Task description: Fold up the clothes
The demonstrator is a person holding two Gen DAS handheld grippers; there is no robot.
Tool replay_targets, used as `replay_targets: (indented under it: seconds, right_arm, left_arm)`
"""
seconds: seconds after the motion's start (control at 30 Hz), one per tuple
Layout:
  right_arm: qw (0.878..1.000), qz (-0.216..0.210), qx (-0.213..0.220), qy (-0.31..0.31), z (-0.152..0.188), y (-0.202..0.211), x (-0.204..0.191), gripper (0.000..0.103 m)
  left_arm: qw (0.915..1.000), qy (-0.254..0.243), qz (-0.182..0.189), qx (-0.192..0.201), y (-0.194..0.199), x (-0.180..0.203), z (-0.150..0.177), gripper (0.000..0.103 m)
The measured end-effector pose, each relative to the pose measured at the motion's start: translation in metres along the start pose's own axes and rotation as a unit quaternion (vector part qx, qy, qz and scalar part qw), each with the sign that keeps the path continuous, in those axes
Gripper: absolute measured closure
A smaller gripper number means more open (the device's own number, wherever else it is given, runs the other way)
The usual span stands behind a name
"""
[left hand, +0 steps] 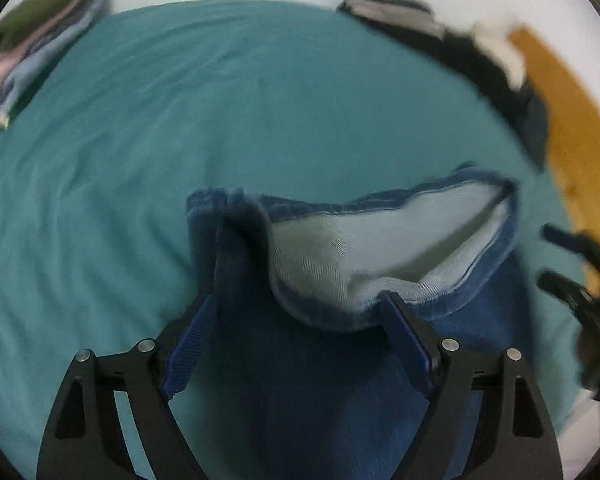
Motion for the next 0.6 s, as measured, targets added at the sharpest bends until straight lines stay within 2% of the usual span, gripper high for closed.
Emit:
replay_targets:
  seconds: [0.03,0.1,0.13,0.2,0.33,0.43,0.53,0.57,0.6]
  right_arm:
    - [1.000,0.015,-0.009,0.017,-0.006,-0.008,-0.009,0.026]
    - [0.998,0.046,-0.017,0.029,-0.023,-0.025,-0.018,0.036]
    - [0.998,0.062,-0.016,0.012,-0.034,-0.033,-0.012,0.037]
    - [0.996,0.066,-0.035,-0.050,-0.054,-0.059,0.009,0.037]
    - [0.983,0.017,-0.096,-0.155,-0.070,-0.102,0.059,0.037]
    - [0.973,-0.012,-0.093,-0.209,-0.070,-0.095,0.083,0.036]
    - [0.956,-0.107,-0.076,-0.261,-0.052,-0.064,0.090,0.036]
    - [0.952,-0.136,-0.071,-0.266,-0.044,-0.052,0.090,0.035]
    - [0.952,-0.151,-0.068,-0.258,-0.036,-0.043,0.085,0.034]
  left_arm:
    - [0.9998,0.004,-0.017,-0.003,-0.009,-0.003,-0.011,0.020]
    - [0.9975,0.062,-0.035,0.002,-0.015,-0.027,-0.035,0.020]
    - [0.9942,0.100,-0.038,-0.009,-0.024,-0.045,-0.043,0.020]
    - [0.9872,0.151,-0.043,-0.026,-0.033,-0.073,-0.047,0.020]
    - [0.9830,0.182,0.018,-0.016,-0.018,-0.098,-0.027,0.020]
    - [0.9768,0.204,0.064,-0.009,-0.007,-0.117,-0.013,0.020]
    - [0.9642,0.200,0.165,0.053,0.043,-0.114,0.026,0.019]
    - [0.9631,0.189,0.181,0.062,0.054,-0.110,0.038,0.019]
    - [0.9674,0.174,0.176,0.051,0.051,-0.105,0.044,0.019]
Point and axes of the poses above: each gripper's, at about its wrist camera, not at the fingertips, and y roughly against the way its jaws point, x to its right, z to its underside, the point moved 7 cm from there along -y, roughly the way its jaws point, and after that the axes turned 15 degrees about -x, right-handed, at the moved point
